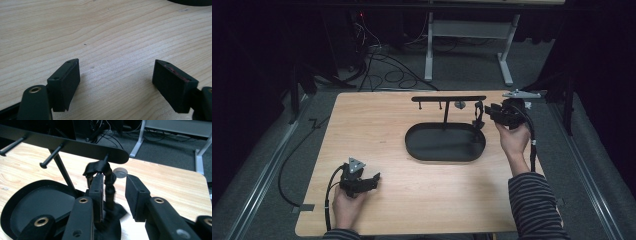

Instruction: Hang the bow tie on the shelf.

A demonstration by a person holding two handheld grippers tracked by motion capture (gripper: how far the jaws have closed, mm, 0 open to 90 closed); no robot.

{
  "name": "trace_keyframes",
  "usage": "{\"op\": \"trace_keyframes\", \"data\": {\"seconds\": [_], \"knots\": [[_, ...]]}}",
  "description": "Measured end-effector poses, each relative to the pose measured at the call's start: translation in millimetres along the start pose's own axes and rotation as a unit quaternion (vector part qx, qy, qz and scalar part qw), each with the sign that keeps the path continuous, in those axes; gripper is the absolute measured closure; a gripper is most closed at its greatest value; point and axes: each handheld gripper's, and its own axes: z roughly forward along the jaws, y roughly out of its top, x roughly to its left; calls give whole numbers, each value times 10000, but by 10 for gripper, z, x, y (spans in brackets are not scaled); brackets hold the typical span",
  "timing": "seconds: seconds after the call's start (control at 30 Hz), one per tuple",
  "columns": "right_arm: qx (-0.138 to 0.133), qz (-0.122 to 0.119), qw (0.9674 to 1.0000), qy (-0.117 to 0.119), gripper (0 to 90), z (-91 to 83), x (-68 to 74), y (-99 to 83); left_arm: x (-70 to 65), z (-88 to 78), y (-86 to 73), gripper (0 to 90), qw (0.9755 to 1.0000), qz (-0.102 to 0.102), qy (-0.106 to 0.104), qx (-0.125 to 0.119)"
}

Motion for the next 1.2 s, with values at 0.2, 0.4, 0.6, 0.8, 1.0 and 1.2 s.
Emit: {"op": "trace_keyframes", "data": {"seconds": [0.2,0.4,0.6,0.8,1.0,1.2], "knots": [[-109,58,9999,18,657,-131,-23,-12,0,0,0,225,10000,3,-5,0],[-186,66,9998,-3,629,-228,-54,-33,8,-4,0,229,10000,-24,-39,0],[-241,146,9996,26,601,-310,-98,-77,7,-3,0,230,10000,-20,-37,2],[-327,210,9992,68,591,-413,-133,-127,6,-3,0,229,10000,-12,-31,5],[-411,294,9987,100,581,-505,-167,-173,2,-1,1,230,10000,-1,-11,6],[-511,410,9977,173,570,-593,-202,-209,0,0,0,229,10000,2,-7,0]]}}
